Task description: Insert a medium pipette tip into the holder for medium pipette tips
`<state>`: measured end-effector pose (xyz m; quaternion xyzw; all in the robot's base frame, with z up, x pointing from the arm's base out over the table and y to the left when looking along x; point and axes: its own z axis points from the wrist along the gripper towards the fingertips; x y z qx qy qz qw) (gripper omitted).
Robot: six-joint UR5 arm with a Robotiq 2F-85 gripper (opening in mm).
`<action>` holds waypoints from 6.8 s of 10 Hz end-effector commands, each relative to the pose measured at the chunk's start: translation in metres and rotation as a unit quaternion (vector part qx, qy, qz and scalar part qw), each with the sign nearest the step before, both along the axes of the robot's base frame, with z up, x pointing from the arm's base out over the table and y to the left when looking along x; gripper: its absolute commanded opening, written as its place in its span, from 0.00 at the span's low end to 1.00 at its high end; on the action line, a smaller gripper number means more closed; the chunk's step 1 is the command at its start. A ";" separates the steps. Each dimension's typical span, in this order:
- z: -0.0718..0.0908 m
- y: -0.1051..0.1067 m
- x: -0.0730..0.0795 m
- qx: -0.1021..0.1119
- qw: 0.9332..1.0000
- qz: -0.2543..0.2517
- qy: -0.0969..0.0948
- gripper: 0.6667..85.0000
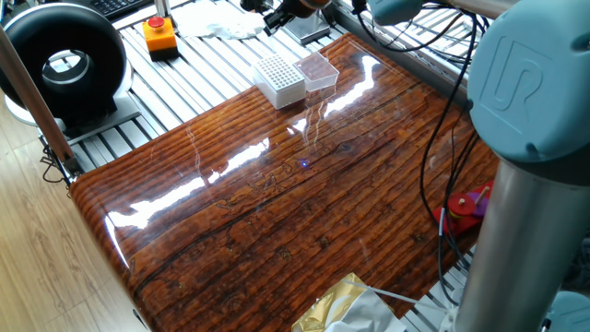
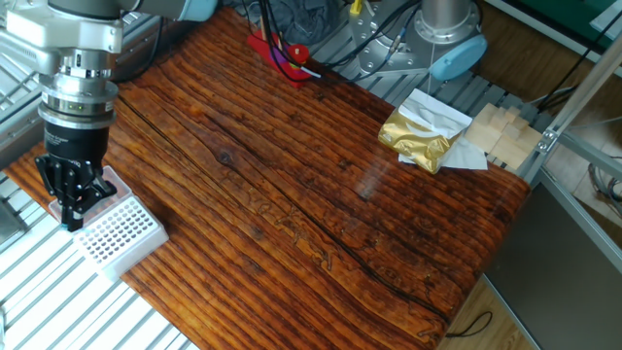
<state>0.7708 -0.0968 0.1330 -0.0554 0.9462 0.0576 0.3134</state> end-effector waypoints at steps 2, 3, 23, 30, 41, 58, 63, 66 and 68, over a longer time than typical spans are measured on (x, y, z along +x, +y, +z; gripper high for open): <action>0.003 -0.003 -0.002 0.007 1.000 -0.006 0.000 0.00; 0.003 -0.004 -0.005 0.008 1.000 -0.007 0.003 0.00; 0.040 0.004 0.022 0.032 0.992 -0.013 -0.124 0.00; 0.029 0.003 0.019 0.035 0.991 -0.016 -0.130 0.00; 0.003 0.002 0.000 0.035 0.993 -0.027 -0.114 0.00; -0.016 -0.010 -0.014 0.028 0.992 -0.019 -0.118 0.00; -0.017 -0.013 -0.018 0.027 0.993 -0.019 -0.113 0.00; -0.017 -0.013 -0.020 0.028 0.993 -0.019 -0.113 0.00; -0.019 -0.016 -0.021 0.028 0.993 -0.021 -0.112 0.00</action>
